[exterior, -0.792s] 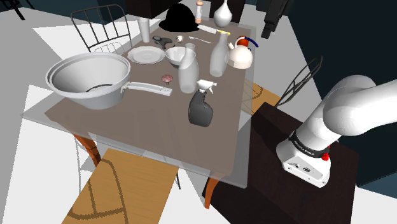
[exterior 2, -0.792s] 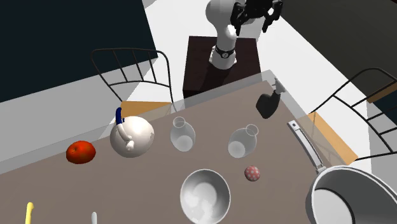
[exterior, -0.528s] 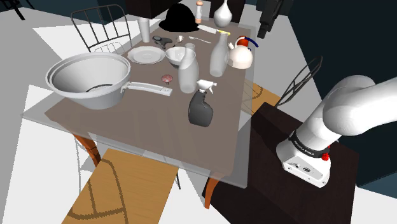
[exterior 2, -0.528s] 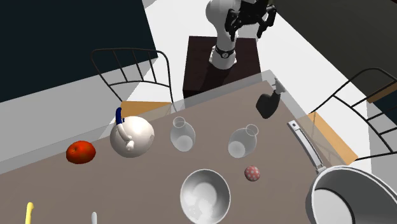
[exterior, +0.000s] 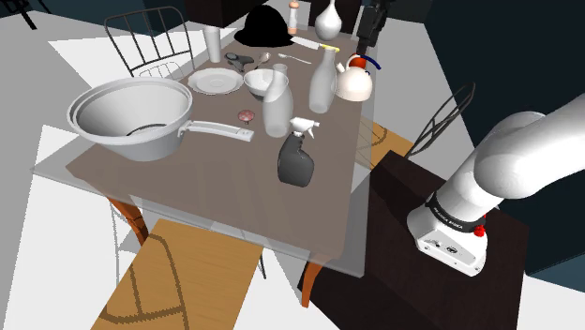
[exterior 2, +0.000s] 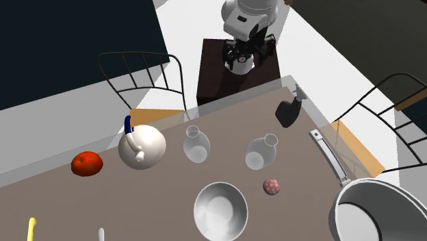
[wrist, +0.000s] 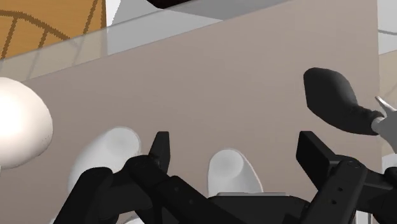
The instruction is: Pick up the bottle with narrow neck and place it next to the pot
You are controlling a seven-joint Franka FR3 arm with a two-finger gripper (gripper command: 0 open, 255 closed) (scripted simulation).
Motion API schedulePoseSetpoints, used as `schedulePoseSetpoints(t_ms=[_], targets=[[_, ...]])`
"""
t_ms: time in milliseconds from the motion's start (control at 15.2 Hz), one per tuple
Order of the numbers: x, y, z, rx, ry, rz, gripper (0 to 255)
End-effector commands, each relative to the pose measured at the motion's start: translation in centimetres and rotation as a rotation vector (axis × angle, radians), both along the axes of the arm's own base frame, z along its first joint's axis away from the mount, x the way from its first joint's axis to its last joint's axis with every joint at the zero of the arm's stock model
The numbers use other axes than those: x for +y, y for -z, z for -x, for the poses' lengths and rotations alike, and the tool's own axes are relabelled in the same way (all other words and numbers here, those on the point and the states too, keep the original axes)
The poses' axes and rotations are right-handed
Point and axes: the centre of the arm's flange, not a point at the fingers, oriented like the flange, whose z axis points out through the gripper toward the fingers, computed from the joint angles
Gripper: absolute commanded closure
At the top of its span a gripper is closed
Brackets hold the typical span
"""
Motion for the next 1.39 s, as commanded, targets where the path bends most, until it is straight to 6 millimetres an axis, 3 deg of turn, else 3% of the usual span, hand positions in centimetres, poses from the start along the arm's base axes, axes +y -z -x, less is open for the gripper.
schedulePoseSetpoints(t_ms=[0, 1188, 1320], targets=[[-1.6, 0.7, -2.2, 0.000, -0.002, 0.004, 0], [-15.0, 8.7, -19.9, 0.005, -0.016, 0.033, 0], [-15.5, 9.5, -20.6, 0.006, -0.016, 0.035, 0]])
